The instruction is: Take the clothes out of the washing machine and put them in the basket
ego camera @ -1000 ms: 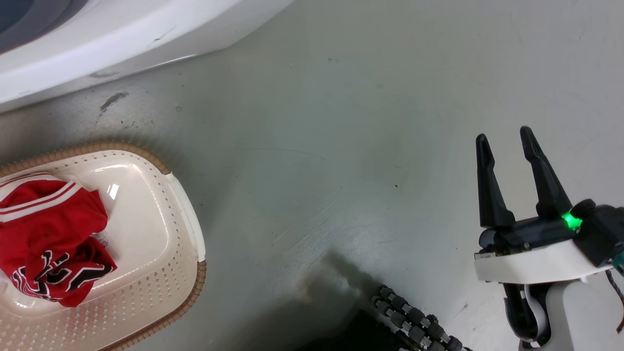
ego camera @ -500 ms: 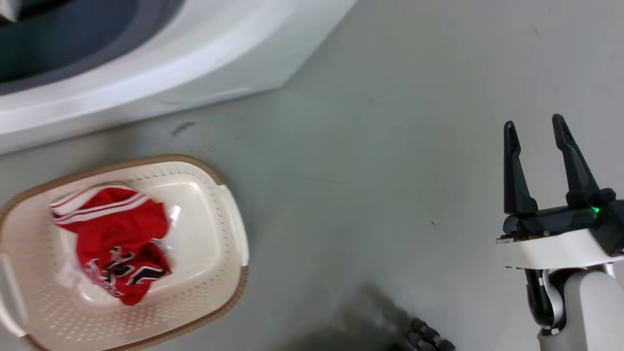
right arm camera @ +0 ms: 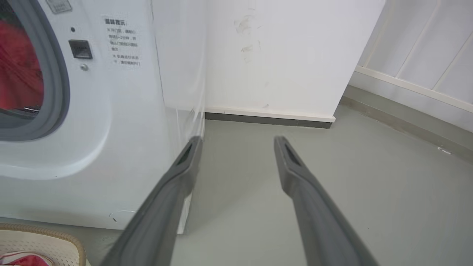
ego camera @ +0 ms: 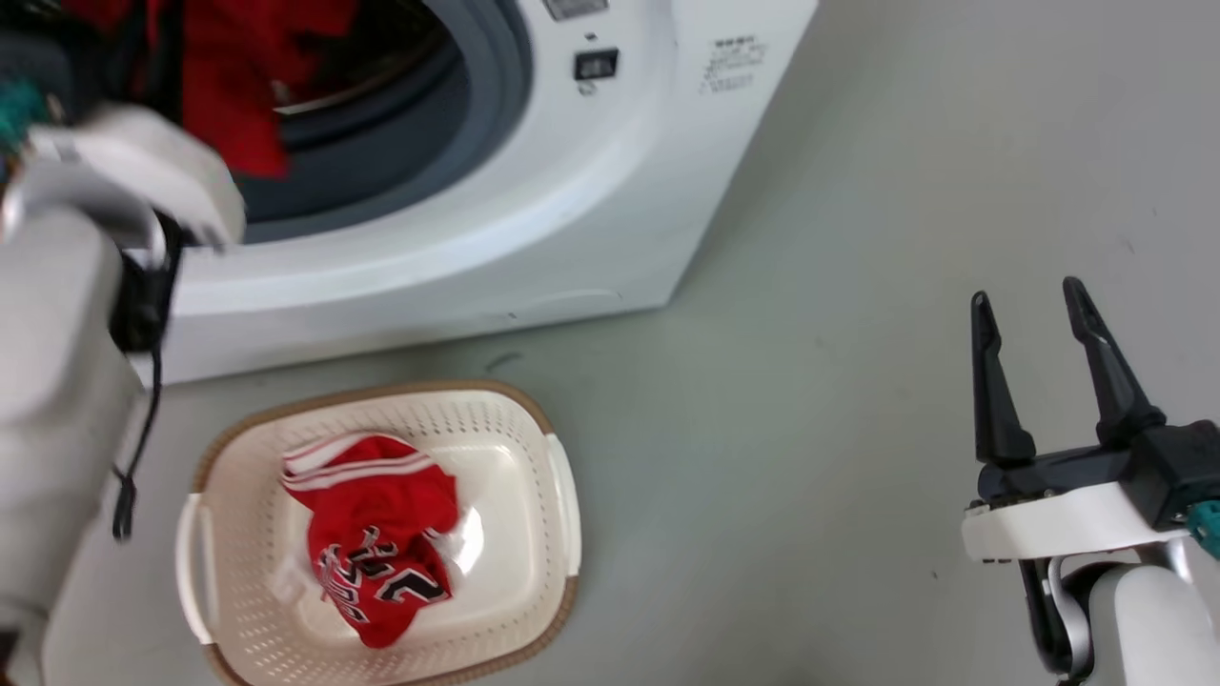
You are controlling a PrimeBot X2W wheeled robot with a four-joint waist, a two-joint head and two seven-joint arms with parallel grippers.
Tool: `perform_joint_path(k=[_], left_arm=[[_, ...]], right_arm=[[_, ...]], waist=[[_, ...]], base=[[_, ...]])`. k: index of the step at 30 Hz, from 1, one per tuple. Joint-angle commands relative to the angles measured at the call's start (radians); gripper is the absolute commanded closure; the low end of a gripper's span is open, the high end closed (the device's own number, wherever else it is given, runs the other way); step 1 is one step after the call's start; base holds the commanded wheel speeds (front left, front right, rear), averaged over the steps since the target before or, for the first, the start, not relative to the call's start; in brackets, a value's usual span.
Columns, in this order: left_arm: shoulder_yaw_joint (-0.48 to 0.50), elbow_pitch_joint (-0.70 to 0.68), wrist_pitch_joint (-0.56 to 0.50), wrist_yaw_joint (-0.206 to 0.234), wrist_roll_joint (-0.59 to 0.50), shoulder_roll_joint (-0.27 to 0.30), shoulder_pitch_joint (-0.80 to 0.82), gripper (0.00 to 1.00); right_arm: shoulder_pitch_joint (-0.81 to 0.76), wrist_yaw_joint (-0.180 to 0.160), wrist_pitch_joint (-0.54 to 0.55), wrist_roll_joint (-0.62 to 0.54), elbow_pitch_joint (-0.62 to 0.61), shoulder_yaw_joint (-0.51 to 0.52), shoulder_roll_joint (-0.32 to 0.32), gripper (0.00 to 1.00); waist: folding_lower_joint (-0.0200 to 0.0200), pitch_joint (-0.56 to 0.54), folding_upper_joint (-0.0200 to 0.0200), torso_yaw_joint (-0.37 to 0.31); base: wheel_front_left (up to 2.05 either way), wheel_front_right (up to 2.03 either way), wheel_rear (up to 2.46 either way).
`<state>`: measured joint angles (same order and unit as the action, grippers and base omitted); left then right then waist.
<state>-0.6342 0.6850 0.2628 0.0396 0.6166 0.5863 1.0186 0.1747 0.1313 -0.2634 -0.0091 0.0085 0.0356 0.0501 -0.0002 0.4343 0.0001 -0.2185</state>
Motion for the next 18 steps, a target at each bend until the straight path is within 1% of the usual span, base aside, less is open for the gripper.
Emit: perform_joint_path(k=[1, 5, 8, 13, 16, 18], left_arm=[[0.027, -0.040, 0.002, 0.013, -0.022, -0.002, -0.047, 1.00], [0.138, -0.189, 0.003, 0.044, -0.082, -0.021, -0.196, 1.00], [0.204, -0.297, 0.003, 0.048, -0.135, -0.032, -0.282, 1.00], [0.289, -0.433, 0.003, 0.040, -0.189, -0.066, -0.400, 1.00], [0.312, -0.511, 0.003, 0.024, -0.212, -0.081, -0.457, 1.00], [0.320, -0.558, 0.003, 0.023, -0.230, -0.087, -0.491, 1.00]], right_arm=[[-0.021, -0.001, -0.002, -0.007, 0.007, -0.003, 0.000, 0.00], [-0.036, -0.001, -0.002, -0.013, 0.018, -0.013, 0.000, 0.00], [-0.050, -0.001, -0.002, -0.013, 0.024, -0.013, 0.000, 0.00], [-0.065, -0.001, -0.002, -0.016, 0.031, -0.006, 0.000, 0.00], [-0.073, -0.001, -0.002, -0.015, 0.035, 0.004, 0.000, 0.00], [-0.076, -0.001, -0.002, -0.014, 0.038, 0.013, 0.000, 0.00]], waist=[[0.0002, -0.068, -0.0001, 0.041], [0.0002, -0.121, -0.0001, 0.052], [0.0002, -0.149, -0.0001, 0.061], [0.0002, -0.188, -0.0001, 0.079], [0.0002, -0.205, -0.0001, 0.091], [0.0002, -0.213, -0.0001, 0.102]], base=[[0.00, 0.00, 0.00], [0.00, 0.00, 0.00], [0.00, 0.00, 0.00], [0.00, 0.00, 0.00], [0.00, 0.00, 0.00], [0.00, 0.00, 0.00]])
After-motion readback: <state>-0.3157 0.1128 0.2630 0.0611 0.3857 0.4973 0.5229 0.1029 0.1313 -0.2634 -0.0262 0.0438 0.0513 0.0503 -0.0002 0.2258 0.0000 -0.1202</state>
